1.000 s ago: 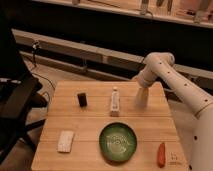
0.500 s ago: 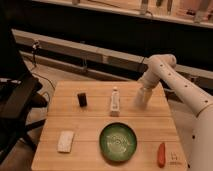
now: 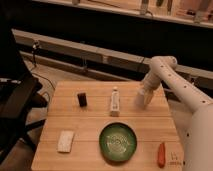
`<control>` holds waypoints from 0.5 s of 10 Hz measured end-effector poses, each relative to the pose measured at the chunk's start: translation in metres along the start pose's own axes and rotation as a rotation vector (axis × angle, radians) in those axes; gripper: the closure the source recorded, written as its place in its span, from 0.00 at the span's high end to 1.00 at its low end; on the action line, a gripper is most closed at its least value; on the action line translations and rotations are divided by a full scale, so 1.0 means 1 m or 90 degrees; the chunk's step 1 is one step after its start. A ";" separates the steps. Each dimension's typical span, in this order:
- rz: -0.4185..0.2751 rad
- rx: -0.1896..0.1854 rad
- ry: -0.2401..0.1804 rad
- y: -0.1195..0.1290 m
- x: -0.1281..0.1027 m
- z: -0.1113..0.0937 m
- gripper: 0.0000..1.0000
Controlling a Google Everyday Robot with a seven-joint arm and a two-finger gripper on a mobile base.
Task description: Place the ceramic cup over the eraser
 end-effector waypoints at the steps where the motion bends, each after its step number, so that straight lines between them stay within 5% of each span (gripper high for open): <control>1: 0.000 -0.005 -0.003 0.000 -0.003 0.002 0.80; 3: -0.003 -0.008 -0.009 -0.001 -0.005 0.004 0.76; 5: -0.010 -0.012 -0.007 0.000 -0.008 0.007 0.57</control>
